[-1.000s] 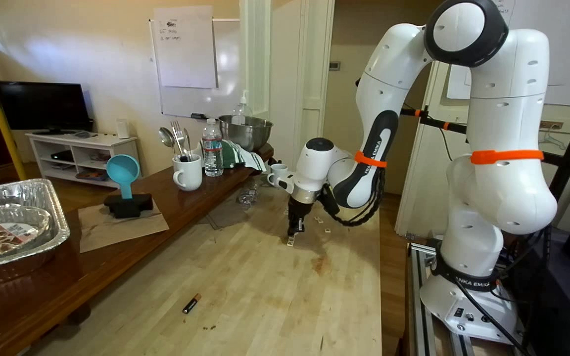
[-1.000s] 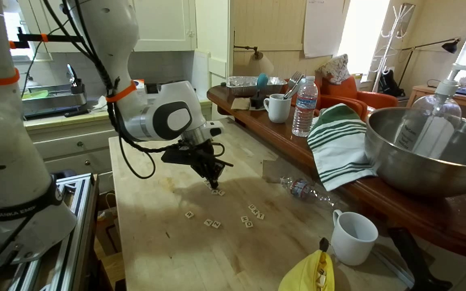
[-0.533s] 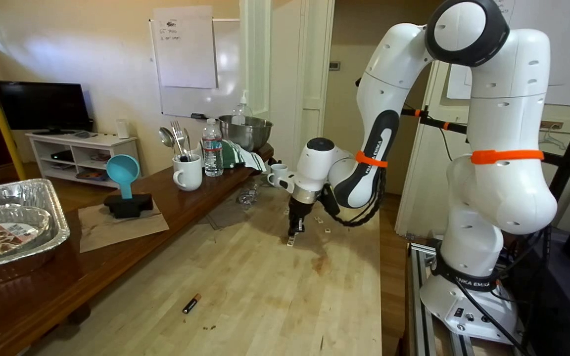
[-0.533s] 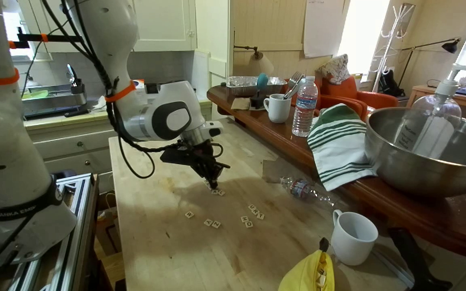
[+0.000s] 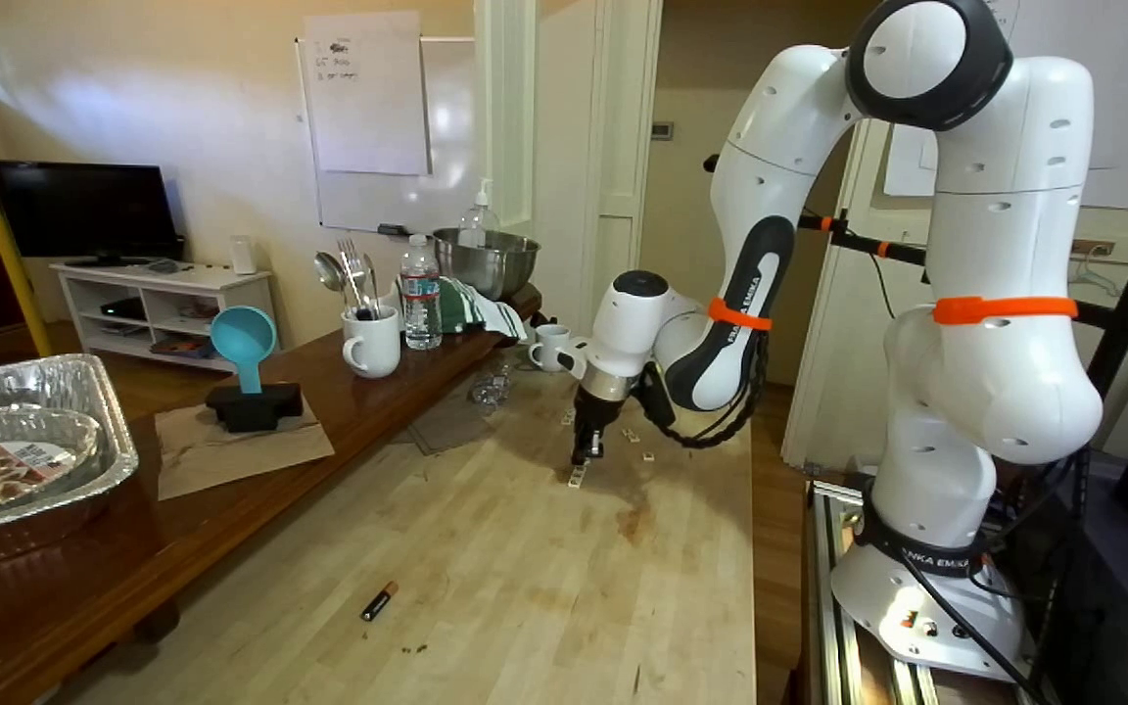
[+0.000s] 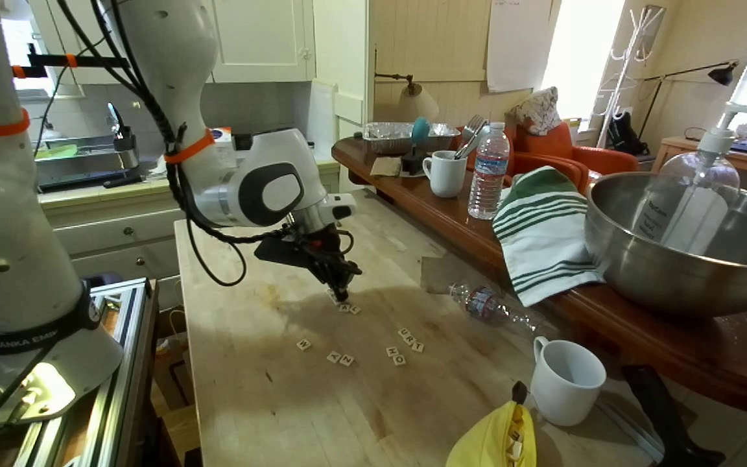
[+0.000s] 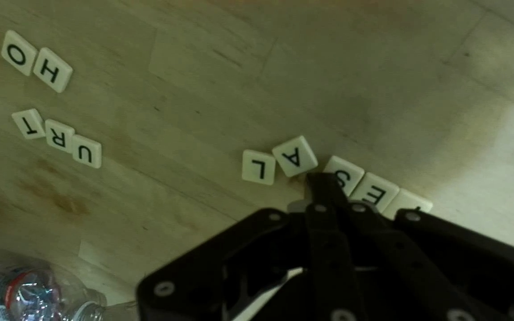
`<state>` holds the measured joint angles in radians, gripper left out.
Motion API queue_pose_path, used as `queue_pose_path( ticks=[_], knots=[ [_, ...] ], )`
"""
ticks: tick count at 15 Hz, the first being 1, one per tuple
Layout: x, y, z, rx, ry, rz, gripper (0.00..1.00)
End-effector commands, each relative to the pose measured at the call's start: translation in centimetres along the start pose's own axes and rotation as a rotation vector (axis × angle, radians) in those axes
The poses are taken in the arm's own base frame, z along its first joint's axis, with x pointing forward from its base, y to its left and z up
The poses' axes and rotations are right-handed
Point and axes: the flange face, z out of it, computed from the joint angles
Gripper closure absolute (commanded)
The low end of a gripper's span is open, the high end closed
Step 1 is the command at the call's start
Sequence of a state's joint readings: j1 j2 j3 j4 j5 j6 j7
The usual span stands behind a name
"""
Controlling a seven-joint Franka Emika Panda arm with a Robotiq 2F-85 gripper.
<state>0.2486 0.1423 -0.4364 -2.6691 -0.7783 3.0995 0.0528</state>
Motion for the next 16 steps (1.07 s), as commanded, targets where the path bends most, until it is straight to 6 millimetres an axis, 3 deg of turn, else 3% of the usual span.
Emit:
queue_pose_path(
  ticks=[1,16],
  knots=[
    [-0.8,-0.1,-0.7,0.009,0.038,0.038,1.0],
    [-1.7,1.3,1.6,-0.004,-0.022,0.085,1.0]
  ],
)
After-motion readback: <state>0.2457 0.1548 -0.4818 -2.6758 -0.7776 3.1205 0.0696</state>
